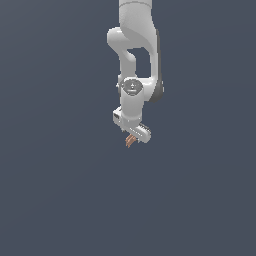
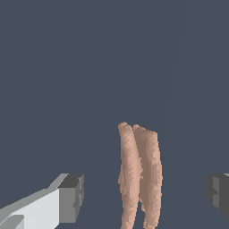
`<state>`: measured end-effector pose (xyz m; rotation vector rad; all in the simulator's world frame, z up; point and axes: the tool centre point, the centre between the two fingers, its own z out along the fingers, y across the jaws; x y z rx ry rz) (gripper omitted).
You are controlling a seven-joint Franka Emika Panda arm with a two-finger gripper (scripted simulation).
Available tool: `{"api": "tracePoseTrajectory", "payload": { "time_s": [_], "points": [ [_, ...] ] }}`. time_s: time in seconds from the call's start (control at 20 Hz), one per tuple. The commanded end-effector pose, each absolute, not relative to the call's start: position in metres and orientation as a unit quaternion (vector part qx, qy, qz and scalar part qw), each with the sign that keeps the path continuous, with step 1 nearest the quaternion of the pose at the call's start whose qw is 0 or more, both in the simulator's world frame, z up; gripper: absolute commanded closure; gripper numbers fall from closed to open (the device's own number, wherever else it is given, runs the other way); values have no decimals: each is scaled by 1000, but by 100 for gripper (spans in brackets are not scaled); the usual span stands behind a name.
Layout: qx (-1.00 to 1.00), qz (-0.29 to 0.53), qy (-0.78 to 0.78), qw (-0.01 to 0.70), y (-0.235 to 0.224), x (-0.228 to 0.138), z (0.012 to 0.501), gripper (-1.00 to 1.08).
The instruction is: Pick up the object and move it to a goal position.
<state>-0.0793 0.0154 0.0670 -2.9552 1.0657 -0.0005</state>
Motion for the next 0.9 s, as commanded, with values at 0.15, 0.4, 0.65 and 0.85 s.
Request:
{"api": "tracePoseTrajectory", "payload": {
  "time_s": [0.15, 0.4, 0.65, 0.85],
  "points": [
    [-940, 0, 340, 0, 16, -80, 45, -92],
    [-940, 0, 340, 0, 16, -79, 40, 108],
    [-940, 0, 340, 0, 16, -79, 40, 108],
    [-940, 0, 340, 0, 16, -79, 40, 108]
  ]
}}
